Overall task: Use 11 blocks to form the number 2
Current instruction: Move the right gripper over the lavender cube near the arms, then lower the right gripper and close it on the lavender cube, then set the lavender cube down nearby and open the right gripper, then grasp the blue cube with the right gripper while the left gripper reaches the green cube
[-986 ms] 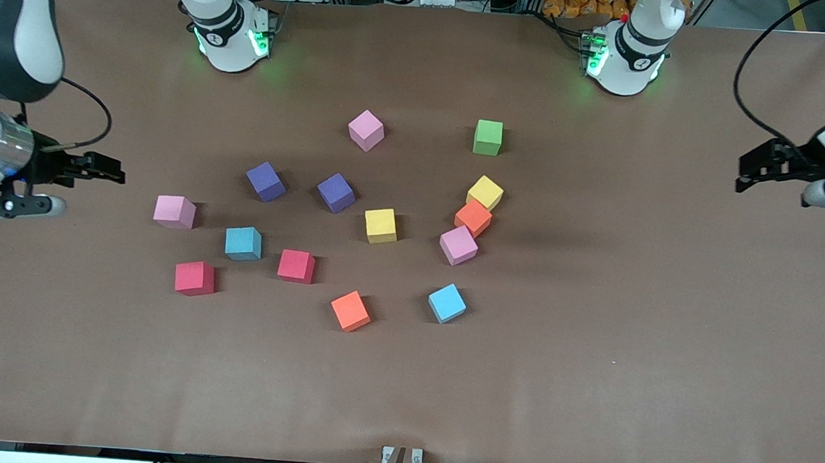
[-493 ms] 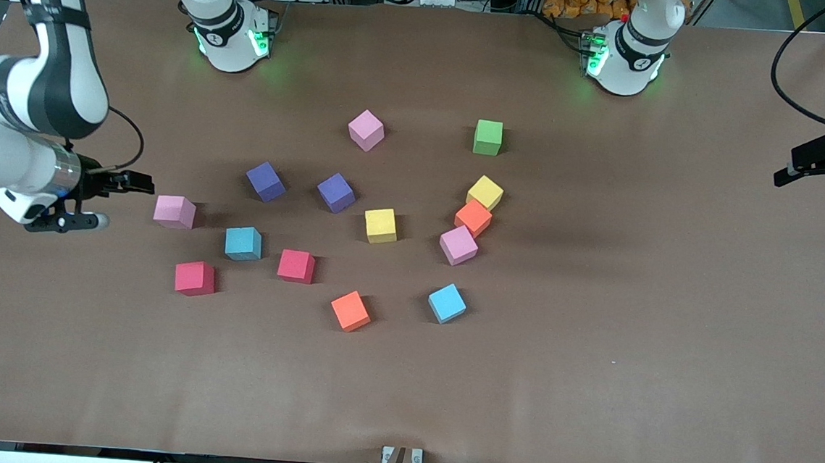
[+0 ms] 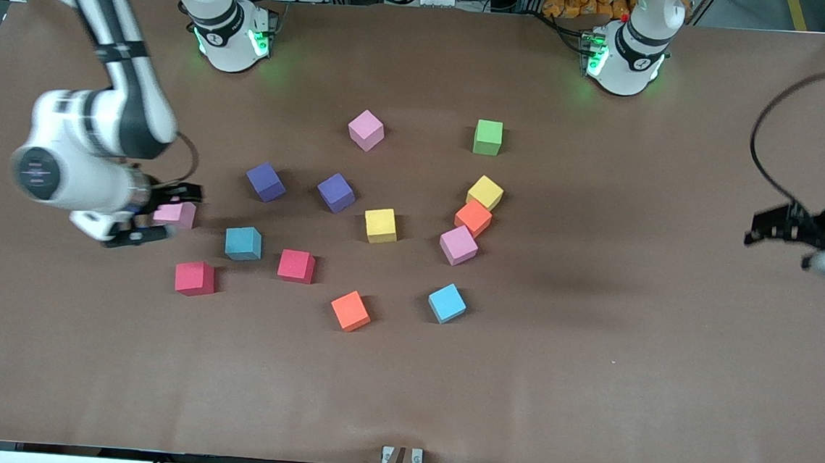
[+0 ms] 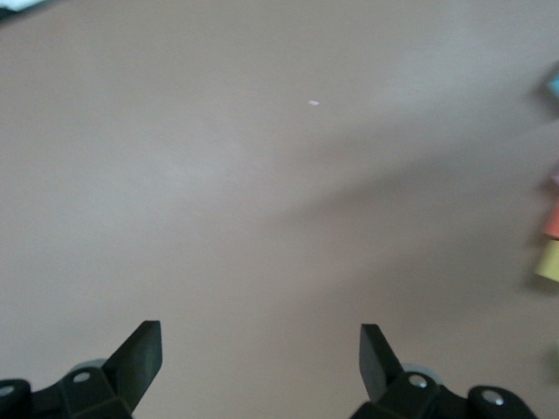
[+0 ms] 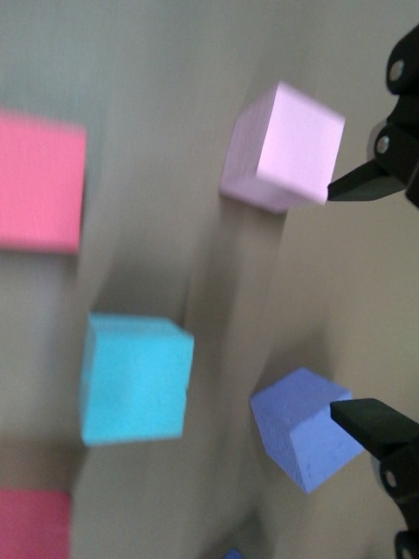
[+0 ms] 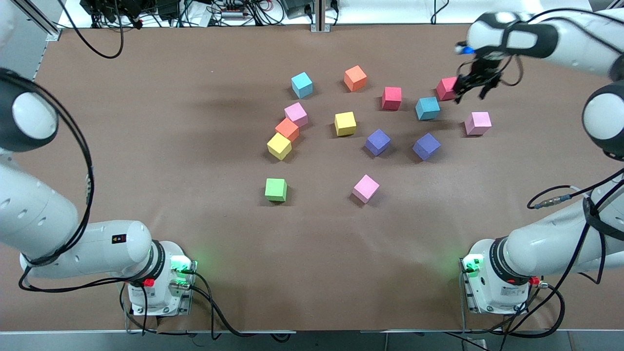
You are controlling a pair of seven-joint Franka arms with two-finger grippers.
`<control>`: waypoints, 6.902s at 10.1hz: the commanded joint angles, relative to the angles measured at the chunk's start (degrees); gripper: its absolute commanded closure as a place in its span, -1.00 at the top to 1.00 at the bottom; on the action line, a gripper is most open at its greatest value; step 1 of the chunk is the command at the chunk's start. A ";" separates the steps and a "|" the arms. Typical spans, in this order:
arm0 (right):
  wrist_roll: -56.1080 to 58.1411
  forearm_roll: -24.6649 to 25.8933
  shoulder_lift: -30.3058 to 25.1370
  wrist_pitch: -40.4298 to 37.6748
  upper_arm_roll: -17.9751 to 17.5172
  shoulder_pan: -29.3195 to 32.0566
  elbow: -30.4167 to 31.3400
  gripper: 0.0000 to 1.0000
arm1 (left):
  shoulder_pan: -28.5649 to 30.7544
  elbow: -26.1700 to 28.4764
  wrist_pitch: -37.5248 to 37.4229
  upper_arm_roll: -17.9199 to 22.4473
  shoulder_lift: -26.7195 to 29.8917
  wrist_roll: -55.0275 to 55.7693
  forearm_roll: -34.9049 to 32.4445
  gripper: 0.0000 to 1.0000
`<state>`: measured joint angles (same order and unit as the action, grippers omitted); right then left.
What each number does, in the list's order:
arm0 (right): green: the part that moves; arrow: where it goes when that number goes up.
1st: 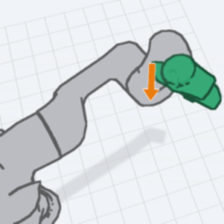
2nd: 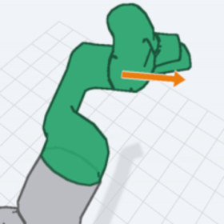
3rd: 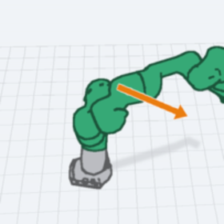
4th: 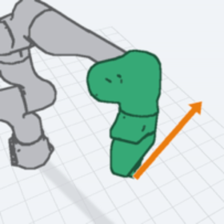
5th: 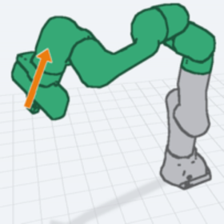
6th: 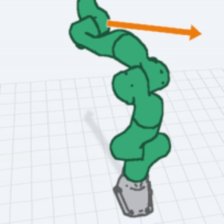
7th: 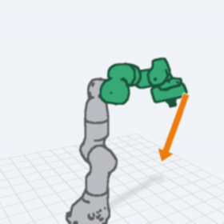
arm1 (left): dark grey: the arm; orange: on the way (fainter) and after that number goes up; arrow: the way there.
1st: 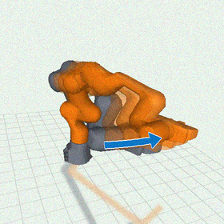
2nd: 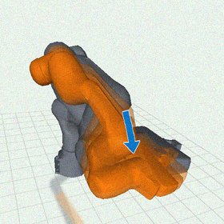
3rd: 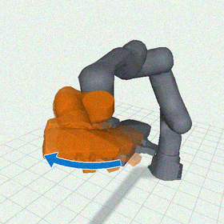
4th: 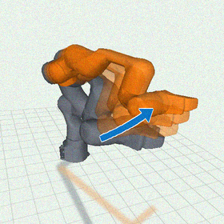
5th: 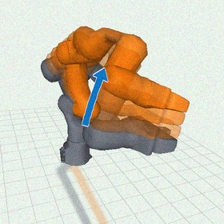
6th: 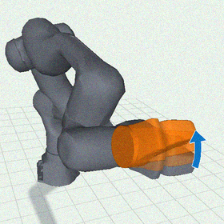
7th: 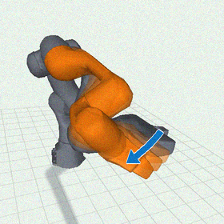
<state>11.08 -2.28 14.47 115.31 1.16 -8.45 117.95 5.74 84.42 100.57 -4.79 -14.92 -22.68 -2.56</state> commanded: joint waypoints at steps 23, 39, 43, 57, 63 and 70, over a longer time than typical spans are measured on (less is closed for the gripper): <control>-20.23 -3.00 1.35 22.06 0.34 -50.17 15.64 -1.00 | -1.60 -2.95 2.62 -0.22 0.94 -1.32 -1.74 1.00; 14.49 7.55 -11.48 23.89 1.04 -44.72 30.93 -1.00 | 0.85 -2.77 -7.92 -0.75 7.35 -1.40 -1.66 1.00; 14.68 7.55 -11.48 25.49 0.95 -44.90 31.91 -1.00 | 0.86 -2.86 -12.06 -2.15 8.15 -1.14 -1.57 1.00; 13.89 7.55 -17.63 16.45 0.95 -44.81 29.89 1.00 | 0.86 -2.33 -17.57 -6.11 7.89 6.33 -1.66 1.00; 13.80 6.94 -14.92 13.35 3.06 -19.99 22.24 1.00 | -2.03 2.04 -16.81 -8.31 5.96 10.34 4.32 1.00; -0.33 5.71 -4.03 20.74 2.53 -16.93 16.89 1.00 | -3.89 35.33 12.07 -17.97 13.68 21.79 7.99 1.00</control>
<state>14.54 4.25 8.47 137.14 4.12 -23.61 138.20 1.09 109.69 106.49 -21.38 -7.00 -1.45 2.56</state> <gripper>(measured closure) 0.000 0.000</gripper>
